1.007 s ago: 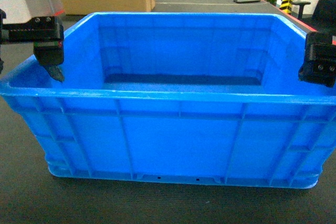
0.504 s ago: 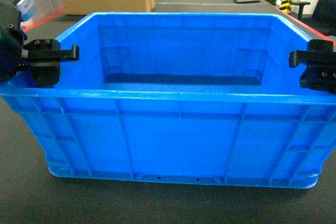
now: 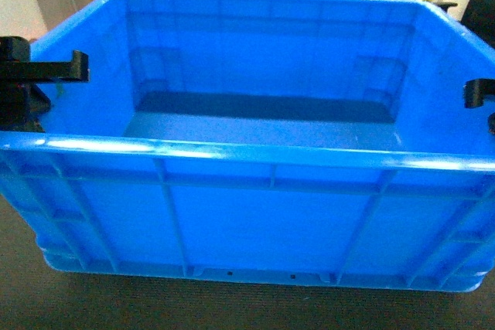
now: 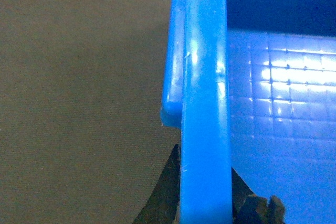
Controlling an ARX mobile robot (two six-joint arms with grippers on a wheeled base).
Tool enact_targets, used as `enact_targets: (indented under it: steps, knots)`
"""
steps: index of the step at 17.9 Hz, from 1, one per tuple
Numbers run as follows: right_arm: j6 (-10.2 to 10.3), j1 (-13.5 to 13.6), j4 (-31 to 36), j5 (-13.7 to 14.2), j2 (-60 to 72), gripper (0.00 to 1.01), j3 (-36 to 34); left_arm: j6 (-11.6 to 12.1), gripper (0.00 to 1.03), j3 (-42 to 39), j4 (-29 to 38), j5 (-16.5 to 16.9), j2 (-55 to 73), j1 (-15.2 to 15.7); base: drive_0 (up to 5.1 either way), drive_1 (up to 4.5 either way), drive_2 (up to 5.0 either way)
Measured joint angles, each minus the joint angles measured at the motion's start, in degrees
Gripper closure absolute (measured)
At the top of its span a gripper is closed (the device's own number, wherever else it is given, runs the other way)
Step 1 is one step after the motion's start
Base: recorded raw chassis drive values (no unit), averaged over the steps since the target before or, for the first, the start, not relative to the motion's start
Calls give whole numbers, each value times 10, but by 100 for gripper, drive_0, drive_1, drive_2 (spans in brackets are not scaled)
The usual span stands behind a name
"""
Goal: Place box next to blue box on left shelf
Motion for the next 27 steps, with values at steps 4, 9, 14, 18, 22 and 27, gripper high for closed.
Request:
enact_targets:
  steps: [4,9,14,18,22,27]
  knots:
    - [-6,32,4,30,-132,91,-92,-20,94,-113,-17,-64,-160,-50,0,0,0]
    - [18,78,-74,69,-322,91,-203,-59,94,-196,-121,-148,-342,-136,0,0,0]
    - [-2,113,-98,117,-421,91,-228,-99,94,-221,-165,-196,-419,-188,0,0,0]
    - [-4,113,-100,117,-419,91,-228,-101,94,-221,-165,-195,-416,-188,0,0,0]
    - [-4,113,-99,117,-419,91,-228,-101,94,-221,-165,-196,-417,-188,-89,-89,-89]
    - [-4,113,-97,118,-419,91,-228,-101,94,-221,-164,-196,-417,-188,-180,-180,-180]
